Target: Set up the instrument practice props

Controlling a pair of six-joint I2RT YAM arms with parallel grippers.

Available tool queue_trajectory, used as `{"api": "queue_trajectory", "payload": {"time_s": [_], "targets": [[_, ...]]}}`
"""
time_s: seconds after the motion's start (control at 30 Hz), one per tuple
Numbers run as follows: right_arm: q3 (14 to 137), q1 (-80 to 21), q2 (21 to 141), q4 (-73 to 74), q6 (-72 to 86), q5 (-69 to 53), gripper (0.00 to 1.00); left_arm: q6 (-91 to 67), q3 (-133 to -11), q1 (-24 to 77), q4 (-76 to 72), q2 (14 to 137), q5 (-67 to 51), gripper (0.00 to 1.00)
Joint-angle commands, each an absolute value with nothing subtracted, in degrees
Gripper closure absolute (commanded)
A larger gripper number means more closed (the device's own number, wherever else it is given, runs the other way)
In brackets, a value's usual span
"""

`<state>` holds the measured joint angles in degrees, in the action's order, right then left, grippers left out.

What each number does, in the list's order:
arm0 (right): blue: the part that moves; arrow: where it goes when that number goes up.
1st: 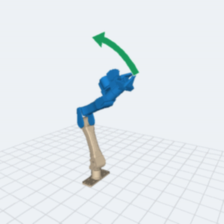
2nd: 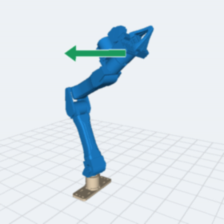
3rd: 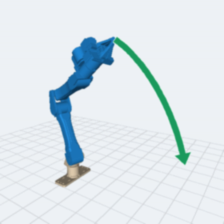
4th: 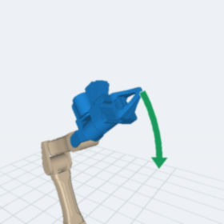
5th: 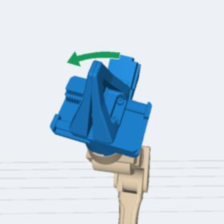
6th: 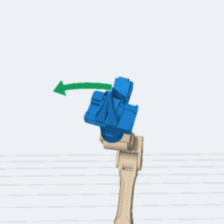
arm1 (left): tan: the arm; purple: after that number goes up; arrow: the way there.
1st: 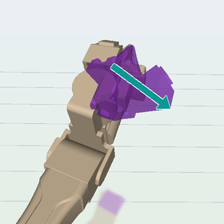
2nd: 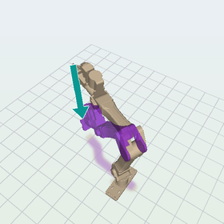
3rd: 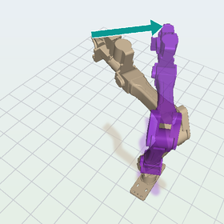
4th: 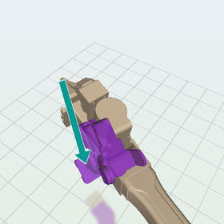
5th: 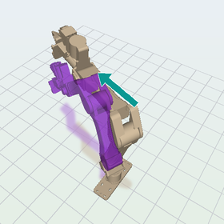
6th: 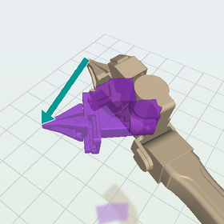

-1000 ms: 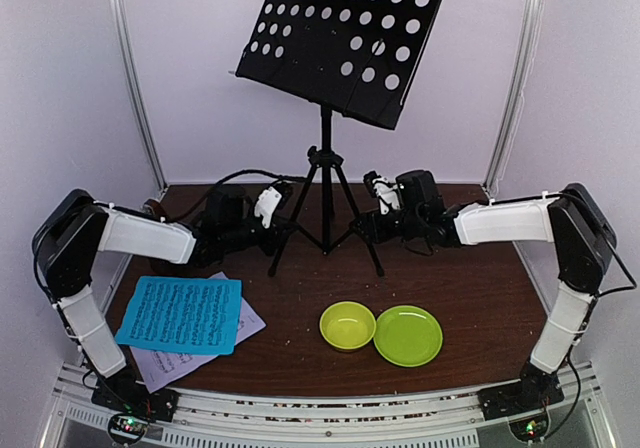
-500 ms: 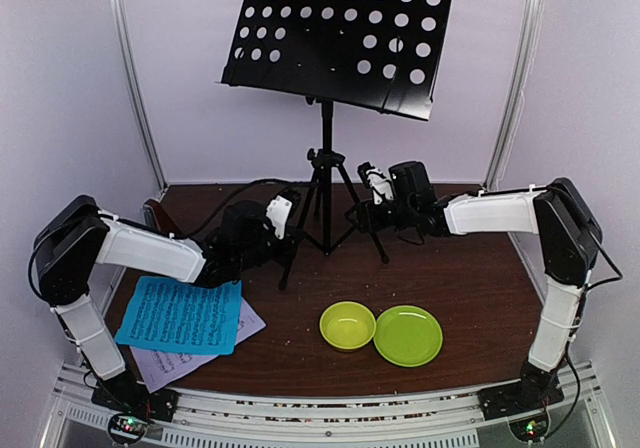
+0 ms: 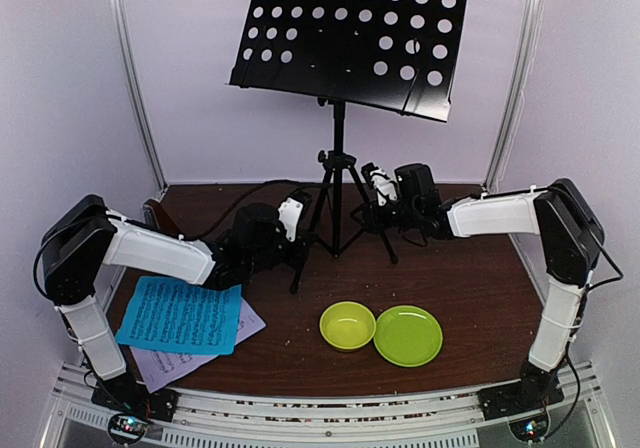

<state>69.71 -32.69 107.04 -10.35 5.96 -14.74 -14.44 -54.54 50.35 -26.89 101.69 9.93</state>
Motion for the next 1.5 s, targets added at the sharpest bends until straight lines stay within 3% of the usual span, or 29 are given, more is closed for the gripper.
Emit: {"api": "queue_trajectory", "payload": {"time_s": [0.0,0.43,0.57,0.67,0.87,1.0,1.47], "targets": [[68.7,-31.0,103.9,-12.7,4.7,-13.4,0.57,-14.2,-55.1,50.0,-25.0,100.8,2.9,0.99],[66.4,-29.3,101.6,-11.4,3.4,-14.9,0.89,-12.2,-52.5,46.8,-22.2,98.2,3.1,1.00],[64.9,-29.2,100.6,-12.2,3.0,-16.8,0.91,-11.3,-51.7,46.2,-21.5,97.6,2.8,1.00],[63.7,-29.1,100.1,-13.9,3.1,-20.5,0.77,-10.3,-51.8,45.6,-21.3,98.1,0.2,0.99],[60.3,-29.2,98.4,-16.4,2.7,-26.8,0.31,-7.6,-52.4,45.3,-20.9,98.7,-4.4,0.56],[56.5,-28.7,96.7,-18.2,2.6,-28.3,0.16,-7.3,-51.4,44.4,-22.3,98.4,-7.3,0.45],[52.7,-24.7,98.5,-12.7,0.3,-34.1,0.22,-8.3,-51.6,41.8,-24.0,103.0,-14.4,0.45]]}}
